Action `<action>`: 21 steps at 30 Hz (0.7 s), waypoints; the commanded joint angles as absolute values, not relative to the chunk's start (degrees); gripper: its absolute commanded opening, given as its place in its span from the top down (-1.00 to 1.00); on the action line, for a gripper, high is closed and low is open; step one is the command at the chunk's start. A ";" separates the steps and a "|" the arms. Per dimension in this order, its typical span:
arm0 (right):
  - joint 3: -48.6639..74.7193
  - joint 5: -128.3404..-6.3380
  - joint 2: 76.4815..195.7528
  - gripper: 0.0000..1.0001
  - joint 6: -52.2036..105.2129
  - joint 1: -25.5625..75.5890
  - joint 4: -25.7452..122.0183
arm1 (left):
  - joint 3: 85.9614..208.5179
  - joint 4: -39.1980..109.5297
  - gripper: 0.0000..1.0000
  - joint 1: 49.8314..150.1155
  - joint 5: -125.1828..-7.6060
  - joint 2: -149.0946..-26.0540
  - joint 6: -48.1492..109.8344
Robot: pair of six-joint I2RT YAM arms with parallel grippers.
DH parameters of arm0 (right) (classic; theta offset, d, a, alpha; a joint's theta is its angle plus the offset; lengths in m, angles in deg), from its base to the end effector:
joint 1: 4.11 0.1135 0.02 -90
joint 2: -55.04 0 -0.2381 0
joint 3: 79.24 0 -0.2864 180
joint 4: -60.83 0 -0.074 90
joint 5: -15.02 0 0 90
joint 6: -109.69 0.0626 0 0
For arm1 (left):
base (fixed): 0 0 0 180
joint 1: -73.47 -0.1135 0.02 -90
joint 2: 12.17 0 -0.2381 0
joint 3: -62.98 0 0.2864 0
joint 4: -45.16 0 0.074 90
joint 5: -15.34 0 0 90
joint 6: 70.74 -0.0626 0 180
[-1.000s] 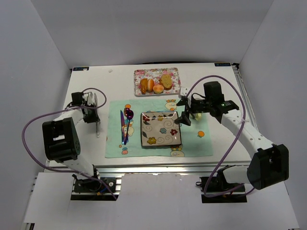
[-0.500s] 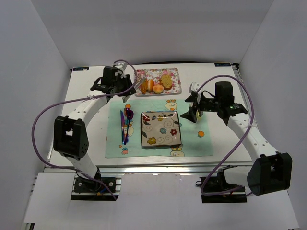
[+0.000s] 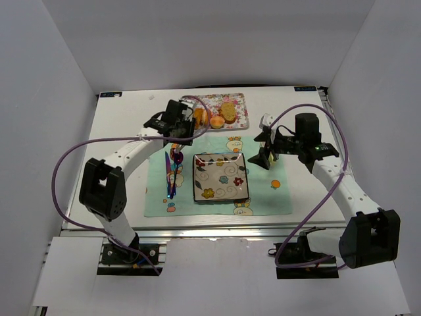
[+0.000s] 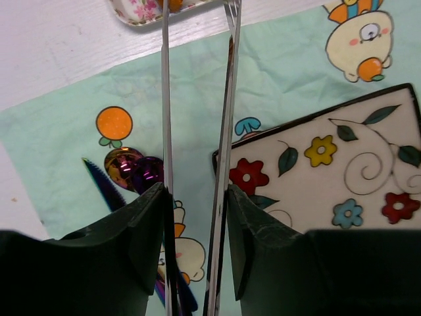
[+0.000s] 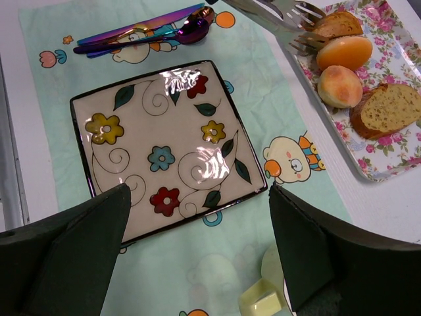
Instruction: Place the bread
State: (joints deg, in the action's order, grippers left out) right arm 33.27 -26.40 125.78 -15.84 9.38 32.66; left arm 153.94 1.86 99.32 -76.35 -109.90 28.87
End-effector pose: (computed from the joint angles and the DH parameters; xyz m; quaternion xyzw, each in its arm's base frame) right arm 0.3060 0.1217 0.2619 -0.5129 0.6398 0.2669 0.5063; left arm 0.3825 -0.1832 0.2109 0.1278 0.9311 -0.0908 0.3294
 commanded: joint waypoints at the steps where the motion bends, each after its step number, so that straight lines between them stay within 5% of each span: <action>1: 33.03 -25.06 124.56 -0.79 -15.38 8.90 33.97 | 154.44 2.12 -0.02 102.64 -86.25 -106.30 24.89; 21: 33.03 -24.62 124.56 -0.79 -15.47 8.54 33.88 | 150.83 8.10 -0.05 107.57 -95.40 -107.97 20.14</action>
State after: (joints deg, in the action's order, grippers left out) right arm 33.27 -26.29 125.78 -15.79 8.73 32.63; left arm 151.47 5.93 107.10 -94.82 -109.20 20.76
